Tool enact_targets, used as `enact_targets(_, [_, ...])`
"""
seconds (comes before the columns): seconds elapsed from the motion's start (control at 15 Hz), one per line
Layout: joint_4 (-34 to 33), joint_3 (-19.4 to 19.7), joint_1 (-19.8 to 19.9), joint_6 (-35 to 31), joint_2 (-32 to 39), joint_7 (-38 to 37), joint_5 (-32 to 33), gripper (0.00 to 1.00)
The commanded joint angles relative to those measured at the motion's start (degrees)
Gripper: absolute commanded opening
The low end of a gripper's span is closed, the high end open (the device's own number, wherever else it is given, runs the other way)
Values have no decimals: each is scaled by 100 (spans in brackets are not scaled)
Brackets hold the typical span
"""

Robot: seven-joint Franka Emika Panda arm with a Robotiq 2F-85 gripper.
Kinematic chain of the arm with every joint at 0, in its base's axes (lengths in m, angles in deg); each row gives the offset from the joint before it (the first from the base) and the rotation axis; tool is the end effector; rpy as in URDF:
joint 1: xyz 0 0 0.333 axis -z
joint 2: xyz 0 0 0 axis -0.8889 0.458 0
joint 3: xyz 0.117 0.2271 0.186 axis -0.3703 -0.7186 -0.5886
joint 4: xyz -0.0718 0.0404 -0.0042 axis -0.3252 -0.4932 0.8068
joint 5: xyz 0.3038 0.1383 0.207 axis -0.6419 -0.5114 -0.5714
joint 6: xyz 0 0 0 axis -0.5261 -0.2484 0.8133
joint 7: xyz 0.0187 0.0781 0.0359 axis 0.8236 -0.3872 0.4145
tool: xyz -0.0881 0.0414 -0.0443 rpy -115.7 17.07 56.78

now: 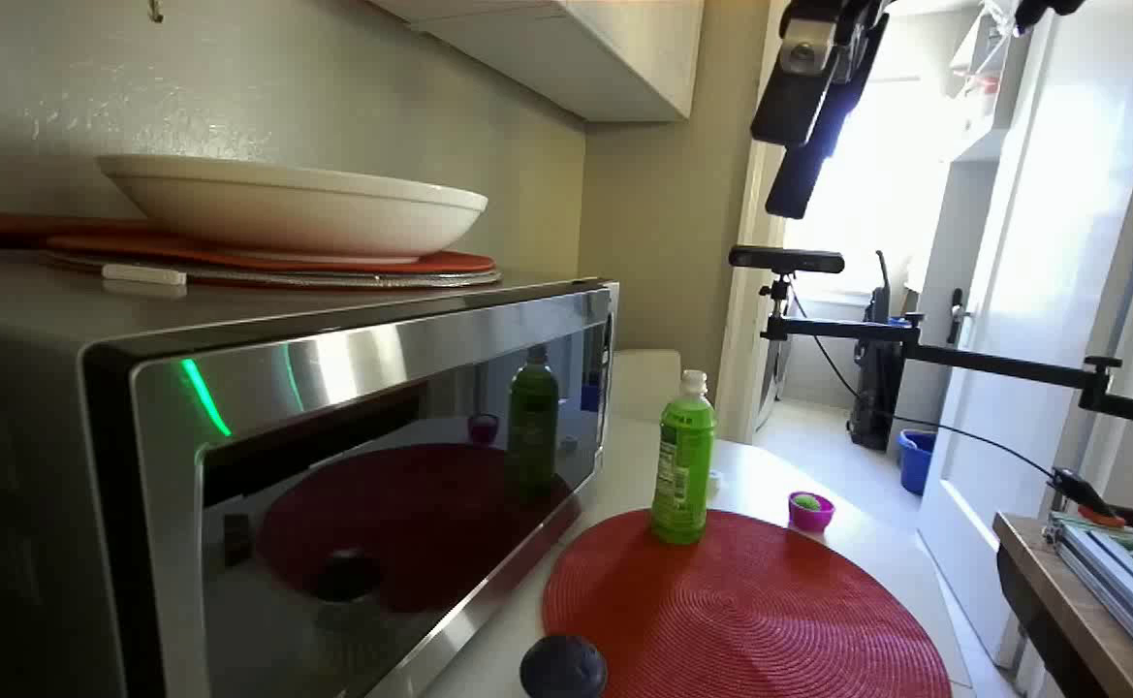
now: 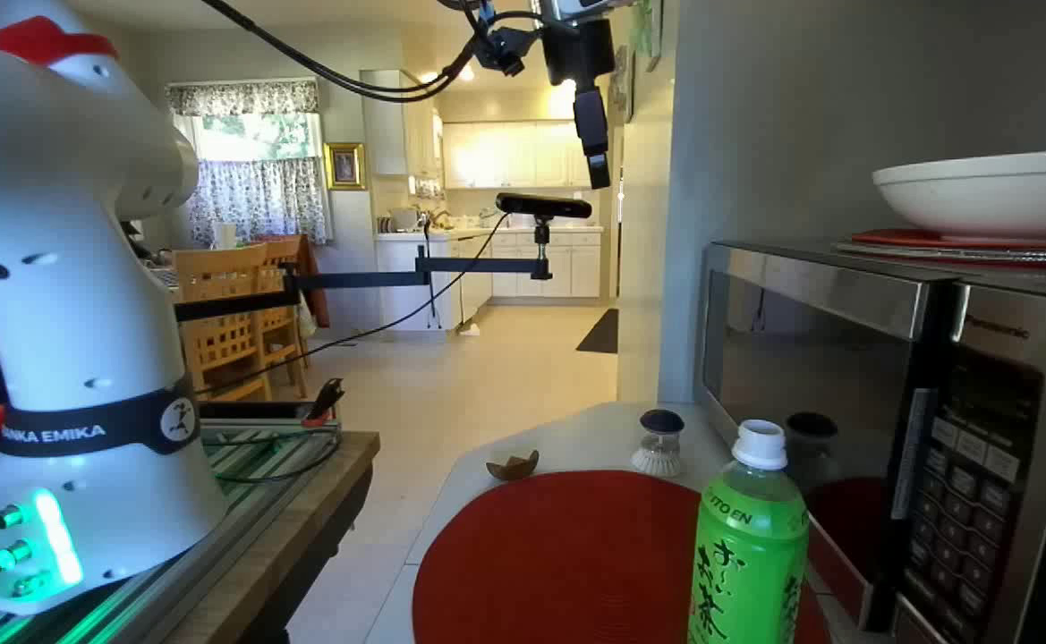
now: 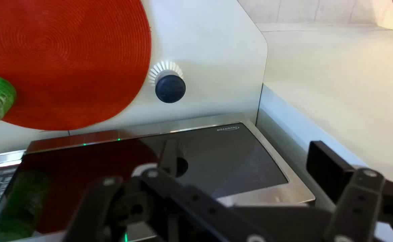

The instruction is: Put the brush in the white bowl

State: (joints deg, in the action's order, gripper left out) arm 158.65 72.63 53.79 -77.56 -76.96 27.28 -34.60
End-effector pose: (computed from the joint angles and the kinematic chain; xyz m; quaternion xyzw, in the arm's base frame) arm 0.4123 0.1841 0.4808 -0.9858 0.0449 -0.1123 0.1165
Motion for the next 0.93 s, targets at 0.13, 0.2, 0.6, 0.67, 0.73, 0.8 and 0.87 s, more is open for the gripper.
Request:
enact_targets(0.13, [-9, 50, -51, 11, 4, -23, 32, 100])
enact_targets(0.2, [-9, 50, -51, 11, 4, -23, 32, 100])
enact_targets(0.6, [141, -80, 92, -516, 303, -205, 362, 100])
enact_targets(0.67, [190, -97, 115, -678, 414, -235, 451, 100])
enact_targets(0.73, [265, -116, 133, -892, 574, -292, 552, 100])
enact_targets(0.8, [320, -116, 132, -1050, 730, -331, 611, 100])
enact_targets(0.87, [340, -114, 137, -1161, 876, -376, 686, 100])
